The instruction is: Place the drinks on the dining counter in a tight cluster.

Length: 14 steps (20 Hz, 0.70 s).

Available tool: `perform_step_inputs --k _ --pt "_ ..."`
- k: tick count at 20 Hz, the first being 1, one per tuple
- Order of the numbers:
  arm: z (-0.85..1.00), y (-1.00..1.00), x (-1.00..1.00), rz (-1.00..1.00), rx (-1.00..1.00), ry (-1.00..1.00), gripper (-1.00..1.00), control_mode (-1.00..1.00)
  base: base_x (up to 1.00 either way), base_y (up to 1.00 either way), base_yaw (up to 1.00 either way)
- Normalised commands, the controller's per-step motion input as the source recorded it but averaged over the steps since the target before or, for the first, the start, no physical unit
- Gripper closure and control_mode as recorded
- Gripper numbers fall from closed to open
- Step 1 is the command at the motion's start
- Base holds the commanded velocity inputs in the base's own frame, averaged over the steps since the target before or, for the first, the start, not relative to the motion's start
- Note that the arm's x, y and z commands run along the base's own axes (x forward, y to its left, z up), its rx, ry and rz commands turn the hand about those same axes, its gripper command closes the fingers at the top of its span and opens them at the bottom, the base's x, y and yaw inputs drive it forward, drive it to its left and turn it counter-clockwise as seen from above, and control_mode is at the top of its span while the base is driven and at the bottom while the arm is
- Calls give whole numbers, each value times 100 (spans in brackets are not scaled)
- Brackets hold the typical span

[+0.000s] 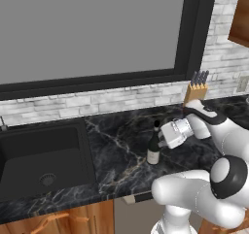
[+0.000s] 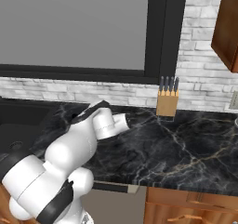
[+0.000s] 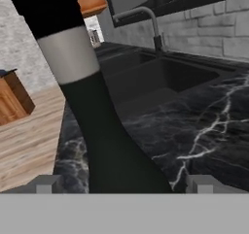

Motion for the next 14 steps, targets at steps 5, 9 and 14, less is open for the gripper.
perform_step_inputs --k 5,9,14 --pt "-7 11 0 0 0 1 -100 -100 0 0 0" --pt "-14 16 0 0 0 0 -100 -100 0 0 0" --pt "-4 7 0 0 0 0 -100 -100 0 0 0"
